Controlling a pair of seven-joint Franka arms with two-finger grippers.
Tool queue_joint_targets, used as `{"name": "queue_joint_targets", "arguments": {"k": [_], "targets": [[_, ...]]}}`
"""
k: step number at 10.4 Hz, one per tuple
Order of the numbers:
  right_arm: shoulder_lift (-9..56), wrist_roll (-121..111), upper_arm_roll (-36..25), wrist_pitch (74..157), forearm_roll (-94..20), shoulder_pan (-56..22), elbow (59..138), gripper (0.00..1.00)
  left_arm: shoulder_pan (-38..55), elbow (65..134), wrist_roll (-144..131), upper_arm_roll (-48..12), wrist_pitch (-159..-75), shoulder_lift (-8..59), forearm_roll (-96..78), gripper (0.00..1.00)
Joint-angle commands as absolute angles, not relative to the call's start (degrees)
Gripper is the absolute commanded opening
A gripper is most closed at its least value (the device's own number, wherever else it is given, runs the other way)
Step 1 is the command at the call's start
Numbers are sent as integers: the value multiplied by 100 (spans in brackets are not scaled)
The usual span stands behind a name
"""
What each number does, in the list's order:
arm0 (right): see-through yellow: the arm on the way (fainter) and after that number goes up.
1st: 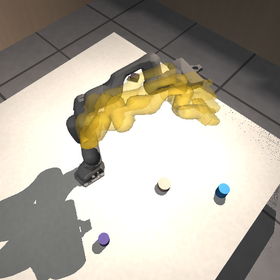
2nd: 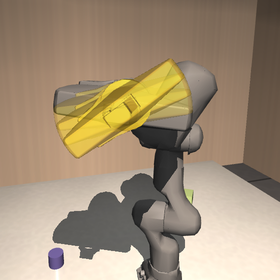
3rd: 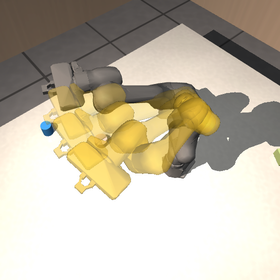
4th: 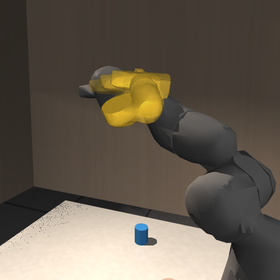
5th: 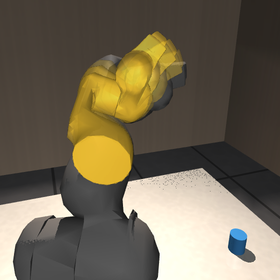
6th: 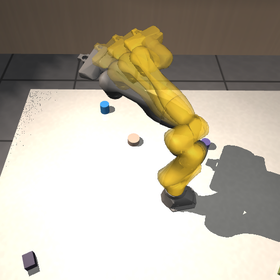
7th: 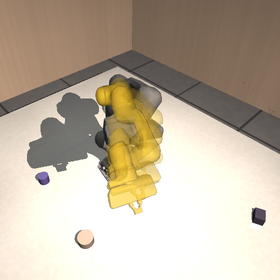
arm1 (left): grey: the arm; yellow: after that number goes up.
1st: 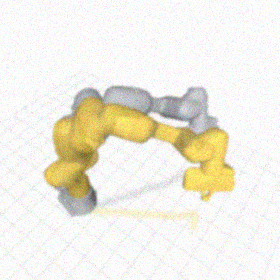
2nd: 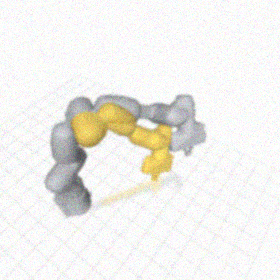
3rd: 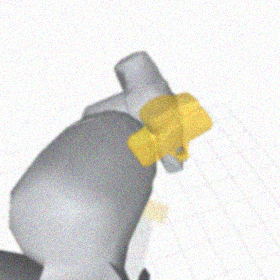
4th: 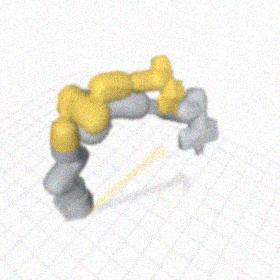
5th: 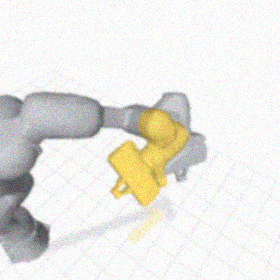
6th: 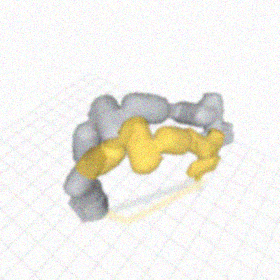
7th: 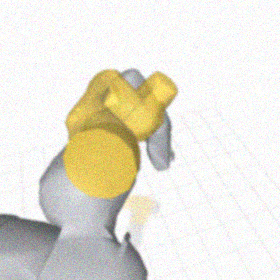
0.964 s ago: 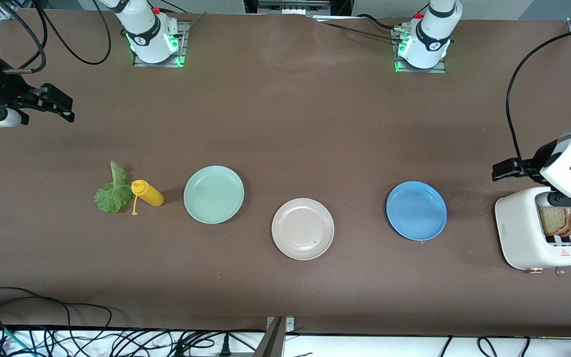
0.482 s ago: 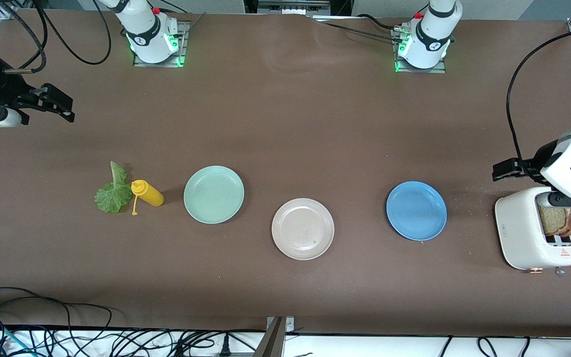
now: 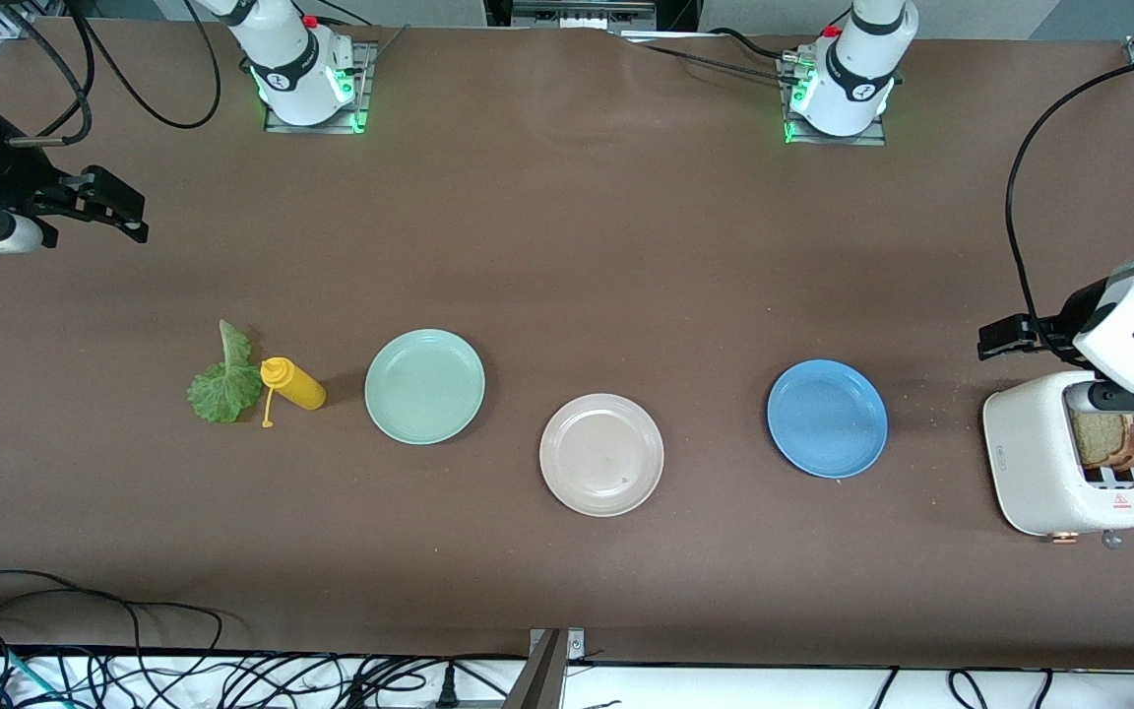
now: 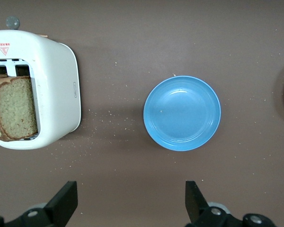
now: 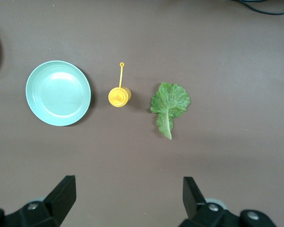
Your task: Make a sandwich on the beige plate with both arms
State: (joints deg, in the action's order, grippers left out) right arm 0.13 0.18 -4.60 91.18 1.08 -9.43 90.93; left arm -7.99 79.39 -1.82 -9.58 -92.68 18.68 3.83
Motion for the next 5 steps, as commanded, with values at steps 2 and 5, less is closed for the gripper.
{"name": "queue_joint_targets", "arguments": {"k": [2, 5], "targets": [[35, 53, -483, 9070, 167, -1002, 9009, 100, -835, 8024, -35, -949, -9281, 1802, 334, 100], [53, 61, -483, 9070, 158, -1011, 9009, 100, -835, 8051, -26, -949, -9281, 1802, 334, 100]]}}
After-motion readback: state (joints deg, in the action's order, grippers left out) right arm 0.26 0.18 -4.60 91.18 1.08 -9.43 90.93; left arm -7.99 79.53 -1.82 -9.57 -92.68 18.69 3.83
